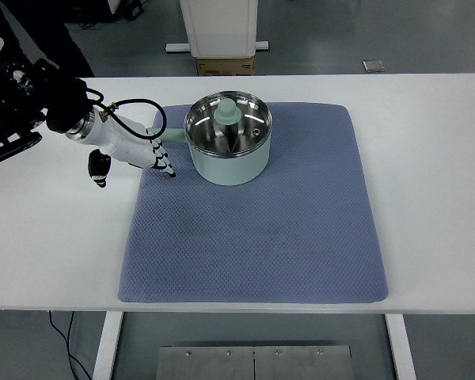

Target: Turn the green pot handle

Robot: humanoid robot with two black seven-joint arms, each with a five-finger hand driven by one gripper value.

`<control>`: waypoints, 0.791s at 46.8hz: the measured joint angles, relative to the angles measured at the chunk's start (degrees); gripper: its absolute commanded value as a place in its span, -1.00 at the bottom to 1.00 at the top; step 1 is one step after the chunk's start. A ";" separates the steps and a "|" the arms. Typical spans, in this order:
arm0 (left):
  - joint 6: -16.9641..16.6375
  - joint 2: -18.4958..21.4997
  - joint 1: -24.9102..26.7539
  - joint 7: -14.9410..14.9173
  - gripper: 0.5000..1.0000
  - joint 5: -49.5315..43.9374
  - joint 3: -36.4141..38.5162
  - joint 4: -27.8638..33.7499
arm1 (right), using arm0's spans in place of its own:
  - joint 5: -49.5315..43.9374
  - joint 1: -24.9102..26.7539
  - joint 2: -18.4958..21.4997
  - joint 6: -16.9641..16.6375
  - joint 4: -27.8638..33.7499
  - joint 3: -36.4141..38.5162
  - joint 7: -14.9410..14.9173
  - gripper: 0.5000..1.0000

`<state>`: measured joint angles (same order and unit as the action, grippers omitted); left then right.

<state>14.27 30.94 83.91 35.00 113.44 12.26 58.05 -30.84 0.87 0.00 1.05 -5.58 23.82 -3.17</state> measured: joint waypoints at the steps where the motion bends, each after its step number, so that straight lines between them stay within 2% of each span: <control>1: 0.06 0.00 0.12 0.00 1.00 -0.50 -0.02 0.11 | 0.00 0.00 0.00 0.00 0.02 0.00 0.00 1.00; 7: 0.32 0.11 1.23 0.00 1.00 -3.16 -0.06 0.57 | 0.02 0.01 0.00 0.00 0.02 0.00 0.01 1.00; 14: 0.39 3.01 2.94 0.01 1.00 -4.50 -0.16 2.45 | 0.04 0.00 0.00 0.00 -0.02 0.00 -0.02 1.00; 19: 0.33 4.88 6.48 0.00 1.00 -8.30 -0.84 2.85 | 0.02 0.00 0.00 0.00 -0.06 0.00 -0.02 1.00; 25: 0.42 6.41 10.97 0.00 1.00 -17.22 -1.03 2.61 | 0.00 0.01 0.00 0.01 0.05 0.00 0.01 1.00; 31: 0.56 6.61 11.91 0.01 1.00 -18.40 -0.99 2.08 | -0.01 0.01 0.00 0.00 0.02 0.00 0.00 1.00; 37: 0.66 6.71 11.49 0.01 1.00 -23.94 -0.95 1.22 | 0.00 0.01 0.01 0.00 -0.07 0.00 0.00 1.00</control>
<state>14.94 37.66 95.41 35.01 89.49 11.31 59.26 -30.84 0.88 0.01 1.06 -5.65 23.82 -3.17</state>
